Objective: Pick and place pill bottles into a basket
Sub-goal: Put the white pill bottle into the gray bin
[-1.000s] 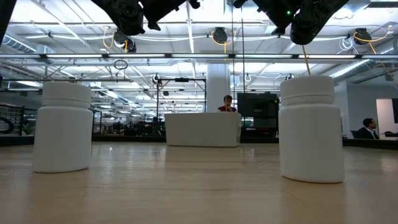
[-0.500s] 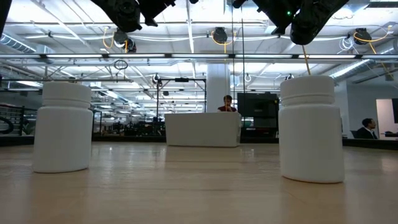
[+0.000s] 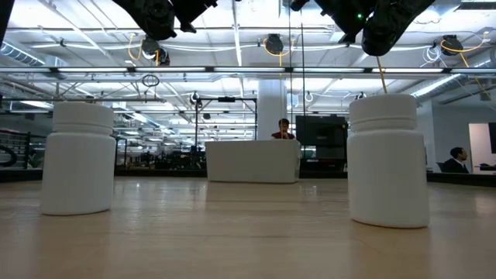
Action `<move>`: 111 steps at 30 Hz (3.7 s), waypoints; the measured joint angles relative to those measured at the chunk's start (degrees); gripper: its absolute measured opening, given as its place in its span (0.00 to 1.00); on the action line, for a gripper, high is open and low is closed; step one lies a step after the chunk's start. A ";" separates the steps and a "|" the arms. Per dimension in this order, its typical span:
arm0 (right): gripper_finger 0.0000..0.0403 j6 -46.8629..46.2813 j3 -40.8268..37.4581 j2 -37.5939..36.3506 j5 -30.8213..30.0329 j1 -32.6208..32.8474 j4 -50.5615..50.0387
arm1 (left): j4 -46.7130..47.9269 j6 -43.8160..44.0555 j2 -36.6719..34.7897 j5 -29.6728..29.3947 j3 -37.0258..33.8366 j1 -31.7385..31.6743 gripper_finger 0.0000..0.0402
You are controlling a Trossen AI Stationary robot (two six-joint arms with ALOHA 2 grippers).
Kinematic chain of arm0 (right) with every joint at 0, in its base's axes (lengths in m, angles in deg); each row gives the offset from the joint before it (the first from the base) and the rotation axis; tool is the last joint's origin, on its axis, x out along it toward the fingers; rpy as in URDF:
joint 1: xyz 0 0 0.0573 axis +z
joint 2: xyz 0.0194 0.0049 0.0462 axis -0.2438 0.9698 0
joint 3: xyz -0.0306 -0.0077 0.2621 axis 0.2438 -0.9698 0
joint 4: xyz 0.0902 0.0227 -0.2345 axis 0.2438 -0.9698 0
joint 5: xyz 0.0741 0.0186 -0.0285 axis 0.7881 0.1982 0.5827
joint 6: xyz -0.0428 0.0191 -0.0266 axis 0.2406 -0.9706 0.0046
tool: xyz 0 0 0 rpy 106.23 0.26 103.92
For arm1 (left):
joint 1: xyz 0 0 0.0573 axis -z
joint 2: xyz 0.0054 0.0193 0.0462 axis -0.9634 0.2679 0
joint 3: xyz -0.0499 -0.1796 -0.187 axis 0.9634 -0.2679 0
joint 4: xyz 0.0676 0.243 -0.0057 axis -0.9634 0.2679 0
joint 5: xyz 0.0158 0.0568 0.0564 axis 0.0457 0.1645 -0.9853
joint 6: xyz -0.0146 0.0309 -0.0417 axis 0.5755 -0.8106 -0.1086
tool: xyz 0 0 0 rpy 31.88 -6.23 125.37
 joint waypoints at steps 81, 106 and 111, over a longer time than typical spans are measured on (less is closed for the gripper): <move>0.40 -1.77 0.07 -0.07 2.63 0.48 -1.78 | 10.03 3.02 0.07 5.16 5.55 -0.45 0.57; 0.40 -2.00 0.14 -0.48 4.13 0.48 -2.67 | 8.04 -1.09 0.13 5.30 5.45 -0.86 0.44; 0.39 -2.89 0.14 -0.48 4.24 0.52 -2.88 | 7.69 -0.88 0.15 7.88 5.42 -1.58 0.44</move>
